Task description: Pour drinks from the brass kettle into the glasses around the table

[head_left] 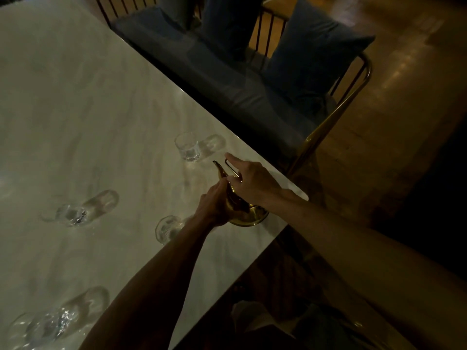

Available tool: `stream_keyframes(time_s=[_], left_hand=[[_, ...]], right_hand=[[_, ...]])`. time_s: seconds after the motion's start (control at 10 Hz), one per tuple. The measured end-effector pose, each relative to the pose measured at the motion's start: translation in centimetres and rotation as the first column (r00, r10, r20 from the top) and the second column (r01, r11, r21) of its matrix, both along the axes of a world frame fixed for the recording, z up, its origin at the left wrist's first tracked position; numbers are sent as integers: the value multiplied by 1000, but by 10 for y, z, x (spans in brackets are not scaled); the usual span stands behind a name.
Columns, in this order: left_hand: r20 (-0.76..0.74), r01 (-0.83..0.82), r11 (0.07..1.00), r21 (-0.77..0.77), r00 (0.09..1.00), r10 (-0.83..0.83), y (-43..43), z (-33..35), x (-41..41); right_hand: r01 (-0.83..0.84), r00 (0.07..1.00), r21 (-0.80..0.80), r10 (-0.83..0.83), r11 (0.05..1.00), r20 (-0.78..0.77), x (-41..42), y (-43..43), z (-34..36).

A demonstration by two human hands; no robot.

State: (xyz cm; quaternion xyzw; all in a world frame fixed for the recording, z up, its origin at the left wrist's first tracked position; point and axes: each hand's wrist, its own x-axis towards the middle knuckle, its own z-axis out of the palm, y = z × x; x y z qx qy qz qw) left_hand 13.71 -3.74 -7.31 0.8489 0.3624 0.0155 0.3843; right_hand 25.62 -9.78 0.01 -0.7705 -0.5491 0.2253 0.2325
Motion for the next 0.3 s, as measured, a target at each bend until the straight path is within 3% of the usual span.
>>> stream_keyframes(time_s=[0.3], left_hand=[[-9, -31, 991, 130, 999, 33, 20, 33, -67]], right_hand=[[125, 978, -49, -114, 991, 173, -20, -15, 7]])
